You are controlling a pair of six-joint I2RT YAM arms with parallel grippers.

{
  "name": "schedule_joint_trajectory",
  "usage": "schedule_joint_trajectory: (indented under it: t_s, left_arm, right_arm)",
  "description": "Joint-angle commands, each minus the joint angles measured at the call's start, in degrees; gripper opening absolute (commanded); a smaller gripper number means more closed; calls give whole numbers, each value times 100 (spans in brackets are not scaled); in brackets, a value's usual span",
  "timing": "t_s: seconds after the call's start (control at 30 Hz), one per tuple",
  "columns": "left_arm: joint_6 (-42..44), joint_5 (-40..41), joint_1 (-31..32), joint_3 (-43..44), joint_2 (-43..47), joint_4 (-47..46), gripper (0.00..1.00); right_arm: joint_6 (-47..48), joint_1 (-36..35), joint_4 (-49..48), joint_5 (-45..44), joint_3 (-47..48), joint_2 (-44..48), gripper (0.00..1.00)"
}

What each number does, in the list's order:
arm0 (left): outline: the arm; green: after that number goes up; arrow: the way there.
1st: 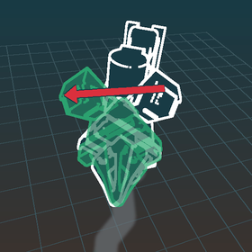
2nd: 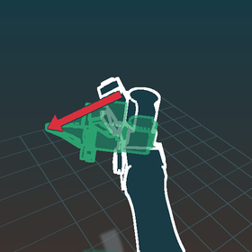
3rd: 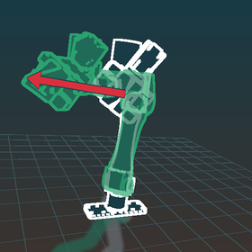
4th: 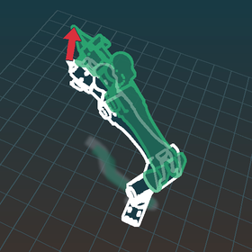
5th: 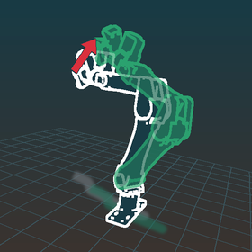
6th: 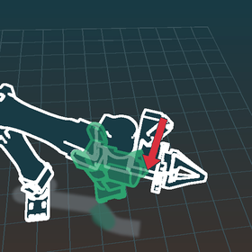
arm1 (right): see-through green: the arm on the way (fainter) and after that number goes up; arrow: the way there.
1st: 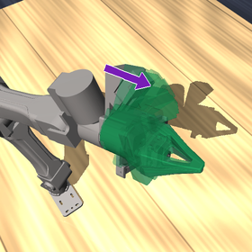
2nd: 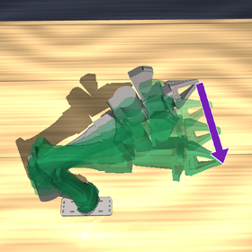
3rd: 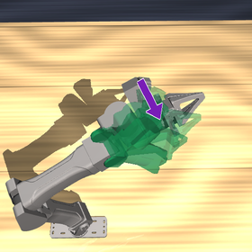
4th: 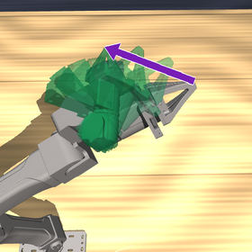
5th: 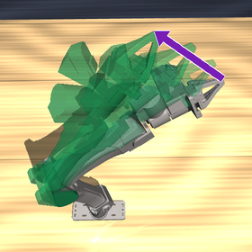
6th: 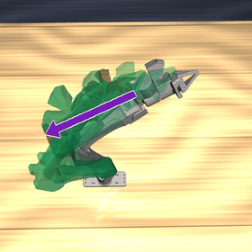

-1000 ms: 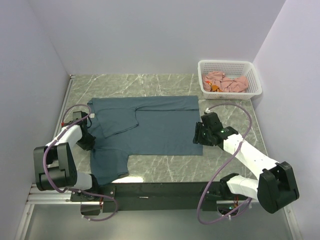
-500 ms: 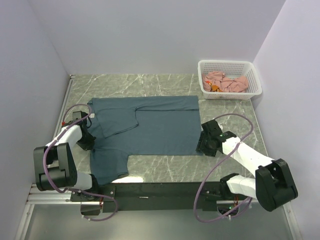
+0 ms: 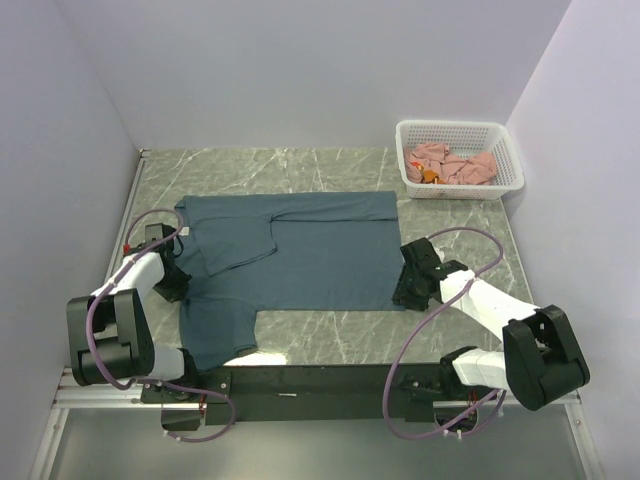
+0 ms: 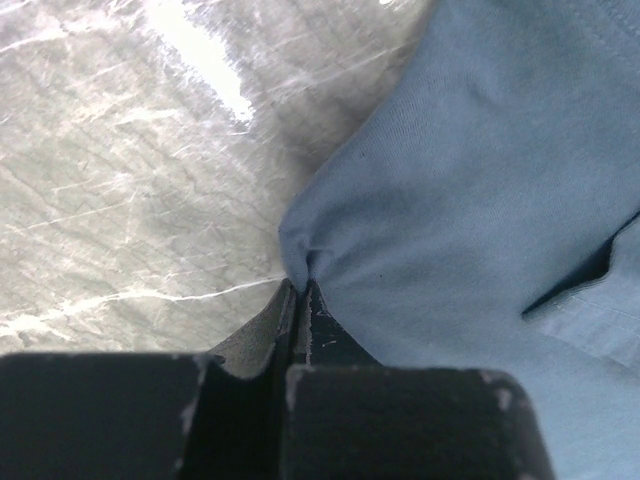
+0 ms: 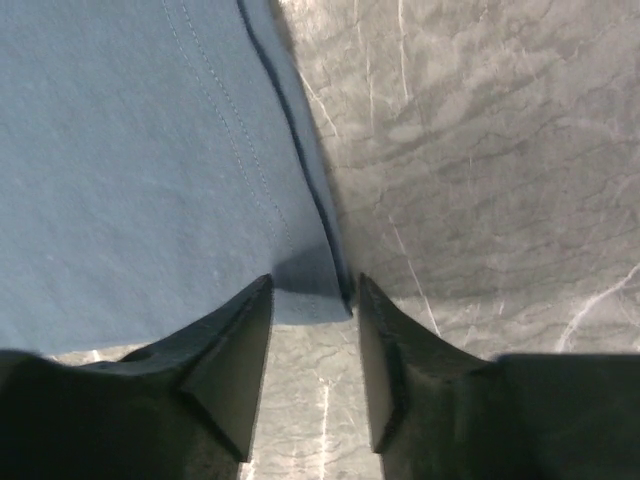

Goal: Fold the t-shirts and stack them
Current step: Fold the tshirt

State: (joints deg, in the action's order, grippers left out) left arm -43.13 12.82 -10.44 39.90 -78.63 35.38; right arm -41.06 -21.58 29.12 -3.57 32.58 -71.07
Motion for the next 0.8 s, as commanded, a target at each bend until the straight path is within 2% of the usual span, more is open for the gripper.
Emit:
schedule_joint_trajectory:
  t_s: [0.0, 0.13, 0.17, 0.27, 0.43, 0.77]
  left_arm:
    - [-98, 203, -20, -53, 190, 136, 1]
    - [-213, 362, -29, 0, 234, 268, 1]
    - [-222, 370, -29, 44, 252, 329, 1]
    - [-248, 388, -20, 105, 322, 443, 1]
    - [-292, 265, -20, 264, 427, 602, 1]
    - [-222, 133, -29, 1247, 68, 980, 1]
  right_arm:
    - [-95, 23, 49, 32, -102, -197, 43]
    - [-43, 23, 181, 32, -120, -109, 27]
    - [-34, 23, 207, -3, -129, -92, 16]
    - [10, 58, 313, -64, -76, -21, 0]
    - [185, 163, 523, -135, 134, 49, 0]
    - [625, 567, 937, -144, 1400, -249, 0]
